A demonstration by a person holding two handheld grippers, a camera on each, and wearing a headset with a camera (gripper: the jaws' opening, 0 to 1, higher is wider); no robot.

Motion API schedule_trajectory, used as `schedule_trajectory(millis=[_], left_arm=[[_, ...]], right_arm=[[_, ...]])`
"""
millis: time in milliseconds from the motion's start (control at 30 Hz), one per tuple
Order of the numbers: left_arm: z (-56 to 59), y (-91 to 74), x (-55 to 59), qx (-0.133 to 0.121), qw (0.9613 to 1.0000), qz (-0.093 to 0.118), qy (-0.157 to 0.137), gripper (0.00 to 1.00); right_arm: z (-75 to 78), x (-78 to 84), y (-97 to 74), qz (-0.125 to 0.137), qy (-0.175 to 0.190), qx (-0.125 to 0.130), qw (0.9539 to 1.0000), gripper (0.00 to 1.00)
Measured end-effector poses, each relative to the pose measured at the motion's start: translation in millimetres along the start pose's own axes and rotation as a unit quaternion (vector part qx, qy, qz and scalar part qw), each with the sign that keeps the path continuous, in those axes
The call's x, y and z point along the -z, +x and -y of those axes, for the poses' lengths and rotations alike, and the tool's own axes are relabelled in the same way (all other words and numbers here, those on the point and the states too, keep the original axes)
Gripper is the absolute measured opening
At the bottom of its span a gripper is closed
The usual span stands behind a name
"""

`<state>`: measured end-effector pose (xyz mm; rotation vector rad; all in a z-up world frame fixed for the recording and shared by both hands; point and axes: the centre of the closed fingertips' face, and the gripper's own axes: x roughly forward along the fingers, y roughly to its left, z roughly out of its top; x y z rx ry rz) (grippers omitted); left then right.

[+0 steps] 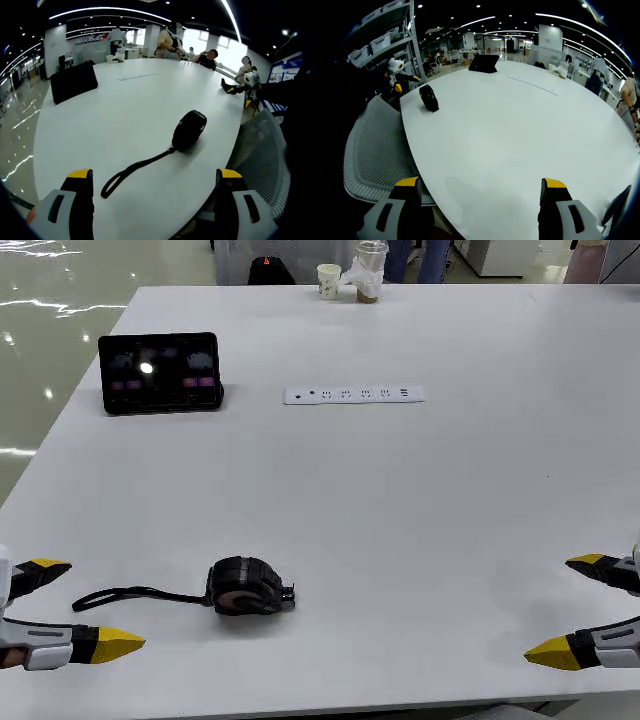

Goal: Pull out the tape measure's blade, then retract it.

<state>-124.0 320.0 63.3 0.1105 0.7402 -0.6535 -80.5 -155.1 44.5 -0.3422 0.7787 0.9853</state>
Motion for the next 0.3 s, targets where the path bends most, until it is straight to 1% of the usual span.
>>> schedule_trajectory(millis=[67, 167, 300], left_arm=[[-1.0, -0.4, -0.5, -0.005, 1.0, 0.002, 0.002, 0.99], [-0.5, -0.5, -0.6, -0.005, 1.0, 0.003, -0.001, 0.99], [-0.7, -0.7, -0.6, -0.004, 1.0, 0.003, -0.001, 0.99]], right_arm=[[0.6, -0.1, -1.0, 0.001, 0.001, 0.001, 1.0, 0.99], [3.3, -0.4, -2.5, 0.002, 0.001, 0.003, 1.0, 0.99], [3.1, -2.7, -2.6, 0.004, 0.001, 0.004, 1.0, 0.99]])
